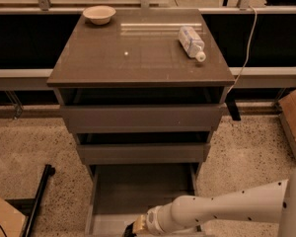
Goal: Pick rxbar chocolate from bottom drawer and place on counter
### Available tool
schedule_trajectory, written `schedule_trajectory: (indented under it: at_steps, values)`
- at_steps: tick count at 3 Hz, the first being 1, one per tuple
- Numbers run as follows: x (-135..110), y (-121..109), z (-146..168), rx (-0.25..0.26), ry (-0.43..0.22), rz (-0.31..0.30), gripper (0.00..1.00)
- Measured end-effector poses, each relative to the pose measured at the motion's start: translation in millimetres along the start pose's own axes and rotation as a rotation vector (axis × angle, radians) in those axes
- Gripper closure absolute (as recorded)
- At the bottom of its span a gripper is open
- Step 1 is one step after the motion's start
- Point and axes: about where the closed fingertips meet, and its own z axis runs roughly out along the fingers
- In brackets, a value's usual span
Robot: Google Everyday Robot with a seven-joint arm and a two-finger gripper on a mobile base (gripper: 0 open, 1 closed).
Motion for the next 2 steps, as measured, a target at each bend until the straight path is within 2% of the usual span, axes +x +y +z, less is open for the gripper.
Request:
schedule_trajectory:
  at_steps: [1, 2]
  values:
    - [-18, 20, -23, 0.015, 0.025, -0.038, 1.00]
    - [-38, 44, -60, 0.023, 0.027, -0.082, 1.00]
